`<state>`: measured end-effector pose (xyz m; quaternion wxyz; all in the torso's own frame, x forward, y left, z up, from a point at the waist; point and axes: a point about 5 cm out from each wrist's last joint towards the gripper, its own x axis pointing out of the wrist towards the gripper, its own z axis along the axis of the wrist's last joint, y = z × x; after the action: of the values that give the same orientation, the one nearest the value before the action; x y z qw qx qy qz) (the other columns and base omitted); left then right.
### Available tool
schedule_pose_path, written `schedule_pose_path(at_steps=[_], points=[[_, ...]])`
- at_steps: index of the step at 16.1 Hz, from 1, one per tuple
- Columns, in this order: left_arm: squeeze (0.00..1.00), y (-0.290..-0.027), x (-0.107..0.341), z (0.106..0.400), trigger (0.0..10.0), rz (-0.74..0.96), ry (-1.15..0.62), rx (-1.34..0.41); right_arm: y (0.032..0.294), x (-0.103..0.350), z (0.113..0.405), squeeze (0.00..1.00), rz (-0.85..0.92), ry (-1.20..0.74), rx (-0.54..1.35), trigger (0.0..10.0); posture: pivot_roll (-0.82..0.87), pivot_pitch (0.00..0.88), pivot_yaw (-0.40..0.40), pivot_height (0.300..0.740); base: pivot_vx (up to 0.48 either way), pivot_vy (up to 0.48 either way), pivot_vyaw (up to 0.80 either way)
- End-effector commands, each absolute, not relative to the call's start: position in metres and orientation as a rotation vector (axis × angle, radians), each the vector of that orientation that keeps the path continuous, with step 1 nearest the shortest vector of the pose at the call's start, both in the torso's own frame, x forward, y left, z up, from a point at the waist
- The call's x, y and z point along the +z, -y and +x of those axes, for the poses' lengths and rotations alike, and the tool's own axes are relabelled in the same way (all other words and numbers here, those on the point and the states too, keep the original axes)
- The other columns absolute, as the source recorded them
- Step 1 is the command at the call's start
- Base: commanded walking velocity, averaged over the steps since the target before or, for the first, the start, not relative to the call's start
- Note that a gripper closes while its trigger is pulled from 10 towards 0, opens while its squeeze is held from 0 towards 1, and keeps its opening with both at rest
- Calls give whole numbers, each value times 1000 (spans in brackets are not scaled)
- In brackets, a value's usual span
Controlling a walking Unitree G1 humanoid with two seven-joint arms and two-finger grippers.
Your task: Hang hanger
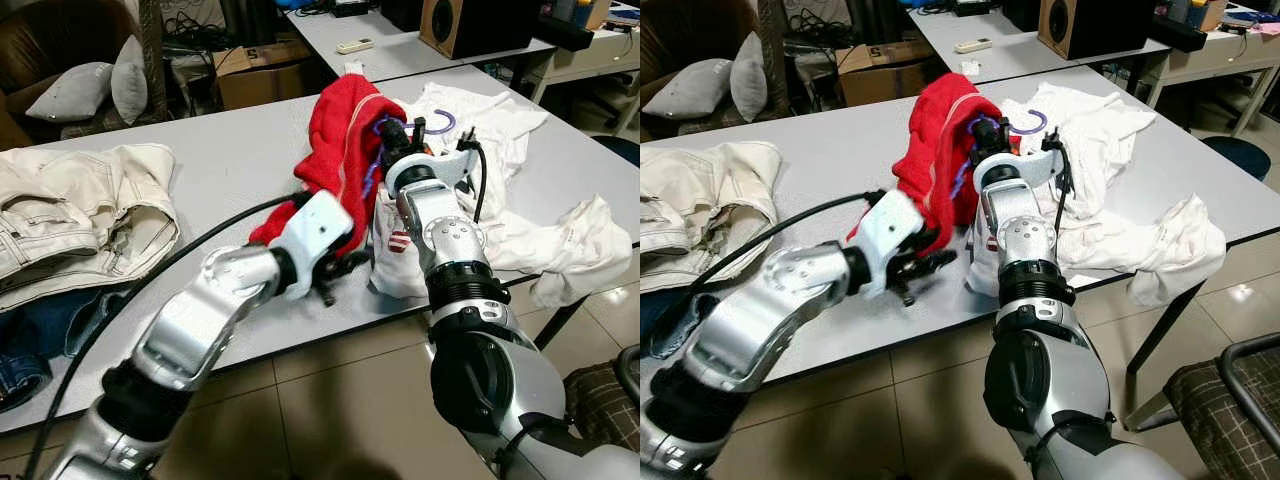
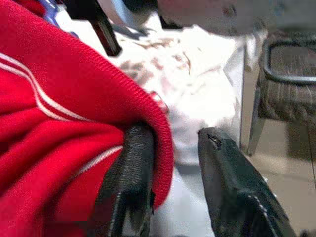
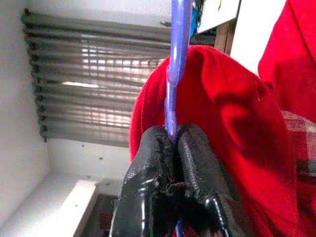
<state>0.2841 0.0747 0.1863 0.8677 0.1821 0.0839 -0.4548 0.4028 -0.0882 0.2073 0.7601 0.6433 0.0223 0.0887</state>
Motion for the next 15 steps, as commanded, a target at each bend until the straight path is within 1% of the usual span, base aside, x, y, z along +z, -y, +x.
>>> schedule_pose_path(at_steps=[1,4,5,6,8,9,11,12,13,15], points=[[1000,-78,174,276,10000,399,-230,-998,88,224,403,0,1376,11,244,10000,88,0,68,740,0,0,0],[1000,-87,169,266,10000,392,-227,-1027,99,234,403,0,1337,49,279,10000,83,0,63,740,0,0,0],[102,-90,173,263,10000,366,-201,-1027,102,237,402,0,1306,55,303,10000,82,0,61,740,0,0,0],[0,-94,178,261,10000,340,-175,-1030,104,239,401,0,1271,59,326,10000,81,0,60,740,0,0,0],[0,-101,183,258,10000,306,-176,-1015,104,239,398,0,1247,55,353,10000,80,0,62,740,0,0,0],[0,-103,187,257,10000,297,-148,-1024,104,239,396,0,1248,52,366,10000,83,0,59,740,0,0,0],[0,-101,192,266,10000,238,-161,-968,101,237,395,0,1238,44,376,10000,86,0,58,740,0,0,0],[1000,-99,197,271,10000,210,-150,-938,99,236,395,0,1217,38,376,10000,84,0,61,740,0,0,0],[1000,-96,208,276,10000,145,-123,-921,96,233,393,0,1178,29,375,10000,80,0,66,740,0,0,0],[1000,-94,228,271,10000,48,-16,-1016,93,229,390,0,1175,19,379,10000,75,0,71,740,0,0,0]])
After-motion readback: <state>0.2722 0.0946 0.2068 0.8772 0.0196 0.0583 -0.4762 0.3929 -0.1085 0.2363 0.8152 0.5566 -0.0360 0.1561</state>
